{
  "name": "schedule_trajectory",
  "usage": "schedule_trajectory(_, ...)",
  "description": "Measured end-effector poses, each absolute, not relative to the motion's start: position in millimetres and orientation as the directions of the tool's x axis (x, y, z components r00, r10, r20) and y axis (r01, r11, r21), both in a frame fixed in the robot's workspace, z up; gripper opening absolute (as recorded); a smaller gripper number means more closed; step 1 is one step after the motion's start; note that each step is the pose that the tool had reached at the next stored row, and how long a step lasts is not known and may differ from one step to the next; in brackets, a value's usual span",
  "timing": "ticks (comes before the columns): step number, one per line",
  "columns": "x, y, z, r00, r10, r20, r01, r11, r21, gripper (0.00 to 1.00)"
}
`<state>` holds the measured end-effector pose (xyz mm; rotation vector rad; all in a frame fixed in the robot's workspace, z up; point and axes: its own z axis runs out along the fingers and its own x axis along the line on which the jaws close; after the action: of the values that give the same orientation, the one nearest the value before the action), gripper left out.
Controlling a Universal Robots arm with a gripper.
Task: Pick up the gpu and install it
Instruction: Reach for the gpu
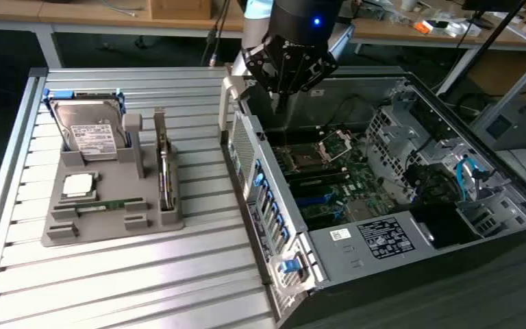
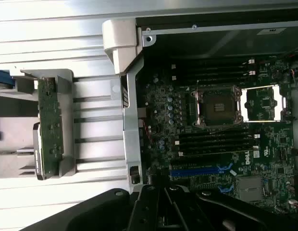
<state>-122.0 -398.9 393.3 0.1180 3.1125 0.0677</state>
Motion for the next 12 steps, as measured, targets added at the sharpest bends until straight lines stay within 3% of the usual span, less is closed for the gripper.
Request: schedule_trajectory(12,-125.9,-398.9,393.3,-0.997,0.076,-0.024,0.075,0.996,0.044,0.1)
